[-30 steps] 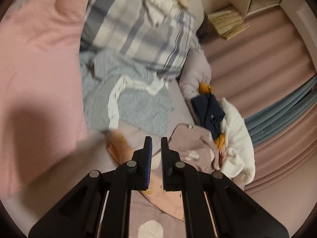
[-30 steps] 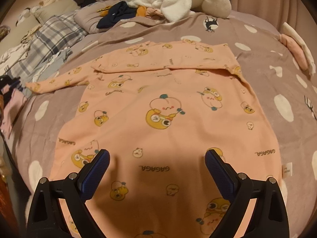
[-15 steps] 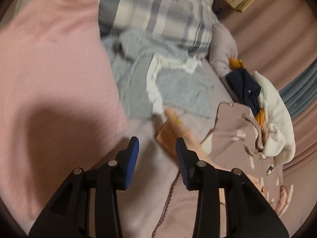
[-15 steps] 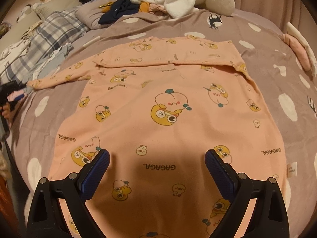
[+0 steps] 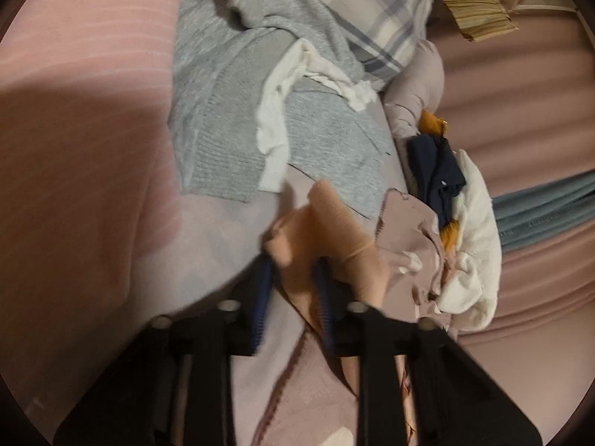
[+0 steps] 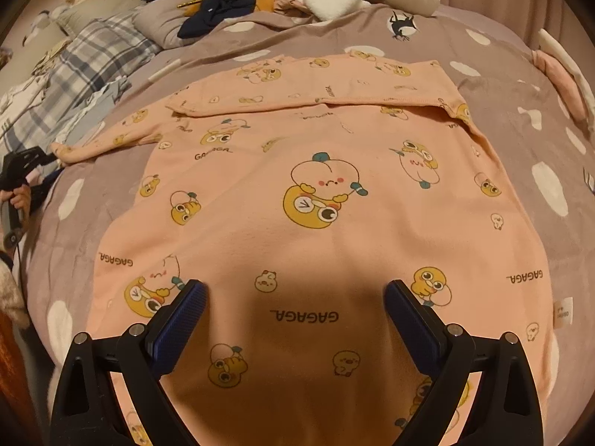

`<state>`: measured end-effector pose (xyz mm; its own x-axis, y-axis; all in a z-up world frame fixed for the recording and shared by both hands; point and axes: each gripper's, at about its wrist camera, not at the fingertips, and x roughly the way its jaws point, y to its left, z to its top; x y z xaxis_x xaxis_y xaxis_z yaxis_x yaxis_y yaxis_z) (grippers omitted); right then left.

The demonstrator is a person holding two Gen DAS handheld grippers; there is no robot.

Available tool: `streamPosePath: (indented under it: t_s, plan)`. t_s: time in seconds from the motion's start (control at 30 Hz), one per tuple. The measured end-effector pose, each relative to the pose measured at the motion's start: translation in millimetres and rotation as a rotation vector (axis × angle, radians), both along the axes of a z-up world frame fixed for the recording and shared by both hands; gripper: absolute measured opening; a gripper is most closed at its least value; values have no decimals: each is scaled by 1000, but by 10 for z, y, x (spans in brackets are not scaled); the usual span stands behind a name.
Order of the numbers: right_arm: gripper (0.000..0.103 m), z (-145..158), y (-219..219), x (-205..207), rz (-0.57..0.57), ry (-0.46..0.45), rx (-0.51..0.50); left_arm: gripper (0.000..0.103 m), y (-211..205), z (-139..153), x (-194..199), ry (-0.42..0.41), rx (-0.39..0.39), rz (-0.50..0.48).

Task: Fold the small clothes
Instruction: 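Lift the other sleeve with the left tool and carry it across the body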

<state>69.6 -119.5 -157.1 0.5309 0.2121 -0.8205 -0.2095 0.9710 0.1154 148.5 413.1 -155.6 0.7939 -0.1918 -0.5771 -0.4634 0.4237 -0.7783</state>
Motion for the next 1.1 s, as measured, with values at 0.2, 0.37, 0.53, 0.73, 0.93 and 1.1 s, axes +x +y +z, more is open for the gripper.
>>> streamPosePath:
  t_s: [0.2,0.37,0.53,0.73,0.93,1.1]
  plan:
    - [97,0,-24,-5,-3,5,-21,6,-45,76,4,16,38,73]
    - [97,16,-46,-3,-10,-1,-32,6,-137,392,-60,-33,91,57]
    - [97,11,-20,-15,5,8,-8,6,-252,718,-175,-68,125,23]
    - [97,84,-10,-86,26,-3,11,6,-394,978,-337,-61,161,-5]
    - [97,204,-105,-186,8,-23,34,6,-311,1104,-633,-72,129,25]
    - [97,264,-163,-255,-2,-30,53,6,-359,1234,-772,-62,163,18]
